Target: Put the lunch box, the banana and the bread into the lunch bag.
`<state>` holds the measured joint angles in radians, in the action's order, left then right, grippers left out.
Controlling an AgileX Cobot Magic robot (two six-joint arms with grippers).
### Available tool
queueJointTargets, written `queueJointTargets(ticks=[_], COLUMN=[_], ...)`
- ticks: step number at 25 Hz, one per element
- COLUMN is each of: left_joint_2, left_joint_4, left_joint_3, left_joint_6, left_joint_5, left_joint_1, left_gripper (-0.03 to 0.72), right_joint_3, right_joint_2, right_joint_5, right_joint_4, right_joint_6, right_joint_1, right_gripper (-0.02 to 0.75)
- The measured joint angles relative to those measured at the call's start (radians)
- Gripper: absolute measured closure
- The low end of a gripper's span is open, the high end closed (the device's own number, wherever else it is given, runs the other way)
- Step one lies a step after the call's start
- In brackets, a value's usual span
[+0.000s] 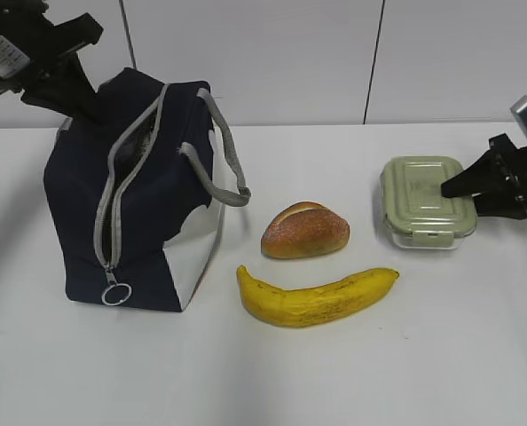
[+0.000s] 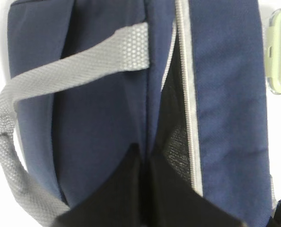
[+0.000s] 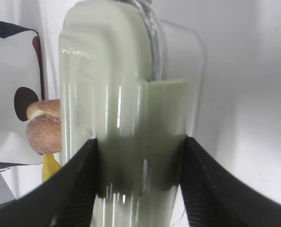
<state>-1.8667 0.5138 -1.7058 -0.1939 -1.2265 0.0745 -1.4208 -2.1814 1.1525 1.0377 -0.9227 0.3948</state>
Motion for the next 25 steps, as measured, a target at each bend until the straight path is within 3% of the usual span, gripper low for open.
queueJointTargets(ticks=[12, 25], left_joint_2=[-0.001, -0.023], left_joint_4=[0.132, 0.176], left_joint_3=[0.0, 0.0], left_joint_6=[0.0, 0.0], left_joint_5=[0.011, 0.008], left_joint_1=[0.0, 0.0], left_gripper=[0.691, 0.691], right_joint_3=[-0.004, -0.142], right_joint_2=[0.243, 0.348], right_joint_5=[0.008, 0.045], right_joint_4=[0.045, 0.067], right_joint_6=[0.214, 0.372], right_joint_1=[-0.09, -0.388], right_gripper=[0.374, 0.374])
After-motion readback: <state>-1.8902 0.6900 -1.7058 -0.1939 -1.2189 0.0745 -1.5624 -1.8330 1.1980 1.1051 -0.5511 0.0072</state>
